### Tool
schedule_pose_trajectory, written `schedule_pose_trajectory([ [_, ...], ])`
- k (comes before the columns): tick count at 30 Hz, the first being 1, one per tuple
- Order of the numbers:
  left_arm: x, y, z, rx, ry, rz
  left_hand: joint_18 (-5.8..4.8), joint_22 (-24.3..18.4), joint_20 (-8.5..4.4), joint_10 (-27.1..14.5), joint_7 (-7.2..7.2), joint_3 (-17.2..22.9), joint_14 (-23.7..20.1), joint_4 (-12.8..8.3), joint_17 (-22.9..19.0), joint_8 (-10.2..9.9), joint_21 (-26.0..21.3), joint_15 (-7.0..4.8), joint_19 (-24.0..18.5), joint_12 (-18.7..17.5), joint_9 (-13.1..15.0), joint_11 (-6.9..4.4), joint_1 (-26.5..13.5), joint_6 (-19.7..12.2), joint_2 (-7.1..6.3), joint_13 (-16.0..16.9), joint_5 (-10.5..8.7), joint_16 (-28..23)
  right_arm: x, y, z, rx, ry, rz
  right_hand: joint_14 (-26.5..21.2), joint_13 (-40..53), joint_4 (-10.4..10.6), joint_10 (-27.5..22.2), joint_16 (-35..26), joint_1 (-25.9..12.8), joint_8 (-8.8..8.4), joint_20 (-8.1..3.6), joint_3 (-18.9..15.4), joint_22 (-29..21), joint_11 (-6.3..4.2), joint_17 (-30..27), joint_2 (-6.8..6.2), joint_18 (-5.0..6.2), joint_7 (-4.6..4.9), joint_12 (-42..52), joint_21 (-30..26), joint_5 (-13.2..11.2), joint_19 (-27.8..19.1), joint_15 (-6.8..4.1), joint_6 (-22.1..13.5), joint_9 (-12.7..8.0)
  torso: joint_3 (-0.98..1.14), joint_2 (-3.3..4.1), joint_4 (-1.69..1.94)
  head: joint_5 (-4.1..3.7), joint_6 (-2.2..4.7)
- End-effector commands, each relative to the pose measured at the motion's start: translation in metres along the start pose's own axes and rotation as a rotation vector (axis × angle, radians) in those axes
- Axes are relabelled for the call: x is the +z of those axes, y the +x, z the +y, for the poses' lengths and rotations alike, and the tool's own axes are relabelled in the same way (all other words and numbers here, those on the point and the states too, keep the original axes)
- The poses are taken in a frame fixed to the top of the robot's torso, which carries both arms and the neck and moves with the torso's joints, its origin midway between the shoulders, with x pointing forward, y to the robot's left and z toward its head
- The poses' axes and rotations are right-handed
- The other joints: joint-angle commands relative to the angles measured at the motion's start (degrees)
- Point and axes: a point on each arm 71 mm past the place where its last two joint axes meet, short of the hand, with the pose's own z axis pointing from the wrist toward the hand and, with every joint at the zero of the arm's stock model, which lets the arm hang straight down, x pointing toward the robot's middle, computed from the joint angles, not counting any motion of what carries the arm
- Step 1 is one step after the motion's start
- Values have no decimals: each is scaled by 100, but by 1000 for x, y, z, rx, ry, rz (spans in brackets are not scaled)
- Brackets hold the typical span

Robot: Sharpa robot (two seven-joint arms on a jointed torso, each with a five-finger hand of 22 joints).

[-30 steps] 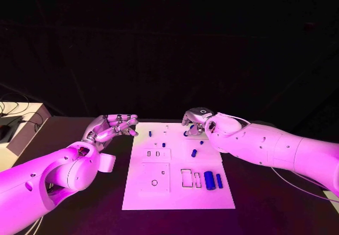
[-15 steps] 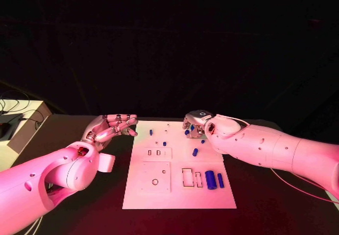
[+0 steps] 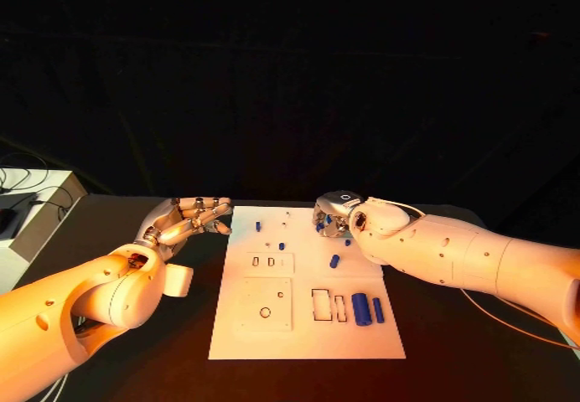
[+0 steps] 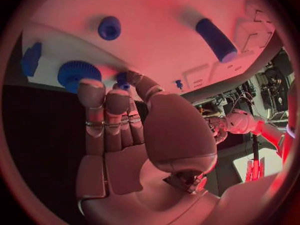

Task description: Assemble the parts on the task board

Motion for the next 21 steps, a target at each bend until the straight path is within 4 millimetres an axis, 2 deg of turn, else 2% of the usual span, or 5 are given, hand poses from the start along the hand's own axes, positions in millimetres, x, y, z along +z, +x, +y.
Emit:
schedule_pose_trajectory([
  [1,0,1,-1,-1,3,17,29,-6,-8,-36,-7,-17,-33,-22,-5,19,20,12,-41,25,4,5,-5,-40,41,5,-12,31,0,2,0,-7,-8,17,-20,-5,4,51,35,-61,25,-10,104,69,-1,-9,14,149,-7,-24,-48,43,40,-22,54,13,-14,27,9,-3,12],
  [10,0,-1,-1,1,1,12,32,-11,-6,-47,0,-15,-38,-24,-16,17,38,14,-51,25,2,9,-4,-68,43,5,-12,42,-1,2,-1,-6,-7,10,-9,-5,32,189,54,-55,40,-29,287,268,-44,0,135,126,-46,-27,-104,27,75,-47,174,42,-23,61,13,6,16],
  [15,0,-1,-1,1,0,12,34,-15,-5,-54,-1,-13,-40,-31,-25,17,52,14,-58,25,2,10,4,-74,46,5,-13,49,-2,-4,0,4,-8,-64,-7,7,33,533,67,45,68,-70,373,476,-156,16,367,48,-117,-26,100,-128,103,-118,393,127,-31,74,17,1,28],
  [16,0,-1,0,1,-1,12,34,-15,-5,-54,-1,-13,-40,-31,-25,17,52,14,-58,25,2,10,4,-74,46,5,-13,49,-2,-6,0,9,-8,-98,-6,0,2,574,61,48,33,-107,391,557,-177,23,381,3,-116,-33,140,-200,84,-131,412,189,-33,75,18,0,39],
  [21,0,-2,0,2,-1,11,35,-18,-3,-60,1,-19,-44,-37,-31,17,62,15,-63,25,1,12,4,-86,39,5,-13,51,-4,-14,4,25,-11,-185,5,3,-76,636,57,45,43,-141,431,681,-187,39,400,-30,-133,-30,161,-220,84,-151,444,299,-44,81,24,-1,56],
])
